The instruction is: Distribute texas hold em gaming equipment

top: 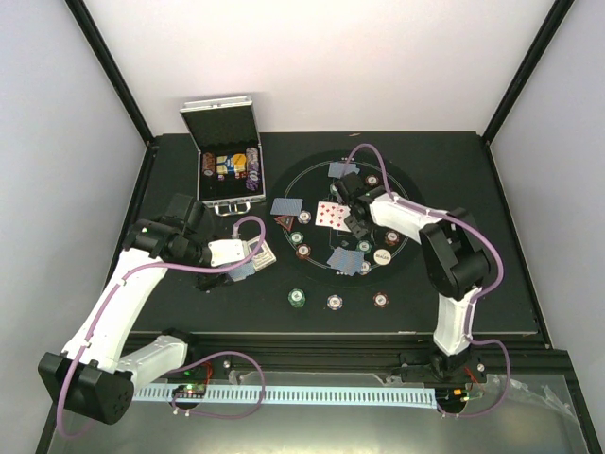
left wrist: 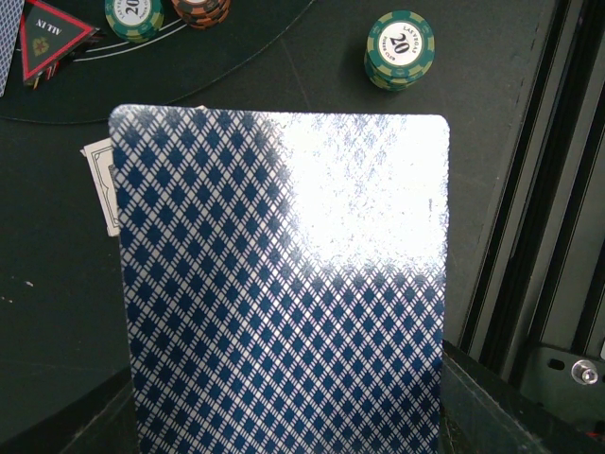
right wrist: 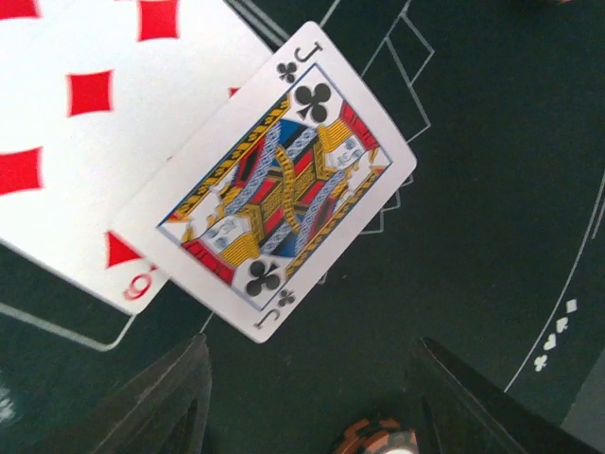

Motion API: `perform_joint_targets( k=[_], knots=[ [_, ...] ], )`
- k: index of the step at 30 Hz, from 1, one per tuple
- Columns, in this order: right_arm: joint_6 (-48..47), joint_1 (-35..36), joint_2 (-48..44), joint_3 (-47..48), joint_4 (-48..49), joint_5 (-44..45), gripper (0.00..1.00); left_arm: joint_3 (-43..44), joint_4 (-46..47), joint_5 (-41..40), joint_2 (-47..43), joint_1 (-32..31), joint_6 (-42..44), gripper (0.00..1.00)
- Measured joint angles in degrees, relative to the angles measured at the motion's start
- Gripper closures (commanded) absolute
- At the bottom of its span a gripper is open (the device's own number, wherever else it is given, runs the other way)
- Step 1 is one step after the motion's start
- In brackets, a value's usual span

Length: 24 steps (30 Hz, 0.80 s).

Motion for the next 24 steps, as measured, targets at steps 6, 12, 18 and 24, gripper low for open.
perform_joint_targets(
  k=[6, 12, 18, 24],
  knots=[
    [1.16, 0.09, -2.21, -1.38, -1.16, -4.37, 0.27, 0.00, 0.00, 0.00, 0.00, 0.00, 0.00, 0.98],
    [6.10, -1.75, -2.25, -0.92, -1.66, -7.17, 0.37, 0.00, 0.00, 0.00, 0.00, 0.00, 0.00, 0.98],
    [15.87, -6.40, -8.28, -0.83, 0.74, -20.17, 0.26, 0.00, 0.02, 0.04, 0.00, 0.00, 0.00, 0.99],
    [28.15, -4.76, -22.69, -4.92, 10.05, -38.77, 0.27, 0.00, 0.13, 0.70, 0.00, 0.00, 0.00, 0.99]
  ],
)
